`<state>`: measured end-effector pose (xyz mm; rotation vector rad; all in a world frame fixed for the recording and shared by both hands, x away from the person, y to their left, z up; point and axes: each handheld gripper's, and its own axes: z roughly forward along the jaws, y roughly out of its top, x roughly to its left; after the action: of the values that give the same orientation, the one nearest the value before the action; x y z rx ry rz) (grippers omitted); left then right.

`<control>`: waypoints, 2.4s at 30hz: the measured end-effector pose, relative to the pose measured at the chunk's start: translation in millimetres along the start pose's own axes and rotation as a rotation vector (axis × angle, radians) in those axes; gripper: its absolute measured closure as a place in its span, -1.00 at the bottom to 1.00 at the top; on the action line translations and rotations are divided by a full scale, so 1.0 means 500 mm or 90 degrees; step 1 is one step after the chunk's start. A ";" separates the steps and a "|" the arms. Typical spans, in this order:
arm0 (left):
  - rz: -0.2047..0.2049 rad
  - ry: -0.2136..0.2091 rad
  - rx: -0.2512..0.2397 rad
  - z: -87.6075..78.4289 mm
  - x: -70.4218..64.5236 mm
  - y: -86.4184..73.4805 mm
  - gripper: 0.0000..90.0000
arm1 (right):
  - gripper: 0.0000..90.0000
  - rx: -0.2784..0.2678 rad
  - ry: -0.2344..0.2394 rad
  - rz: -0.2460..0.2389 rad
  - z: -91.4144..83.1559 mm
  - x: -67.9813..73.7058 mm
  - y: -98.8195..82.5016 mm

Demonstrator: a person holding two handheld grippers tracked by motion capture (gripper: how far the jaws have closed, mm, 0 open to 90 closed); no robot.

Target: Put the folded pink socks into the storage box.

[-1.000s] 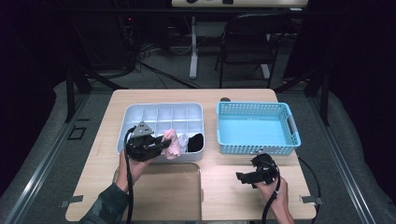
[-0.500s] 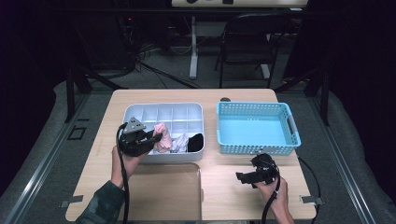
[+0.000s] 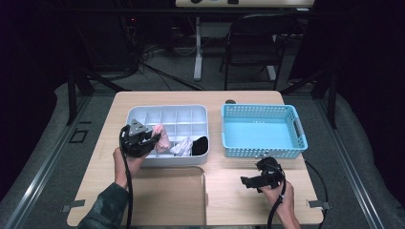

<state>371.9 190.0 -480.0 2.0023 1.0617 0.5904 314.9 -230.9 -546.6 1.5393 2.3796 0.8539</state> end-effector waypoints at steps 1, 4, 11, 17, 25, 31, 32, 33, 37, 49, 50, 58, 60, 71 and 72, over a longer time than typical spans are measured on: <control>0.001 0.005 0.003 0.004 0.001 -0.002 0.61 | -0.92 -0.003 0.003 0.001 0.001 0.001 0.000; 0.008 0.017 0.009 0.013 0.001 -0.006 0.61 | -0.92 0.000 0.001 -0.004 -0.001 0.000 0.000; 0.021 0.032 0.029 0.036 -0.006 -0.015 0.61 | -0.91 0.000 0.001 -0.003 -0.002 -0.001 0.000; 0.037 0.040 0.043 0.052 -0.018 -0.019 0.61 | -0.91 -0.002 0.000 -0.002 -0.001 0.000 0.000; 0.013 0.022 0.066 0.073 -0.020 -0.028 0.60 | -0.90 0.001 0.001 -0.005 -0.001 0.000 0.000; -0.007 -0.006 0.100 0.085 -0.023 -0.032 0.57 | -0.90 0.002 -0.001 -0.005 0.000 0.000 0.000; -0.007 -0.011 0.107 0.085 -0.024 -0.032 0.56 | -0.90 0.003 -0.001 -0.007 0.000 0.000 0.000; -0.006 -0.013 0.113 0.086 -0.026 -0.031 0.56 | -0.90 0.002 0.004 -0.005 0.000 0.001 0.000; -0.005 -0.017 0.124 0.088 -0.030 -0.032 0.55 | -0.90 0.005 0.004 -0.007 0.000 0.001 0.000; -0.043 -0.065 0.159 0.075 -0.020 -0.024 0.28 | -0.89 0.006 0.005 -0.007 0.000 0.000 0.000; -0.044 -0.069 0.155 0.069 -0.019 -0.021 0.20 | -0.89 0.006 0.003 -0.007 0.000 0.000 0.000; -0.034 -0.061 0.118 0.061 -0.017 0.010 -0.17 | -0.89 0.006 0.002 -0.008 0.000 0.000 0.000; -0.040 -0.065 0.119 0.074 -0.011 0.014 -0.15 | -0.89 0.008 0.006 -0.007 0.001 0.000 0.000; -0.045 -0.081 0.172 0.103 -0.009 -0.002 0.62 | -0.87 0.014 0.006 -0.008 0.004 0.001 -0.001; -0.042 -0.081 0.178 0.105 -0.008 -0.004 0.63 | -0.87 0.013 0.006 -0.008 0.003 0.001 -0.001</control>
<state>405.1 165.5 -512.5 2.2014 1.1789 0.2872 315.2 -230.1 -548.2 1.5288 2.4099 0.8388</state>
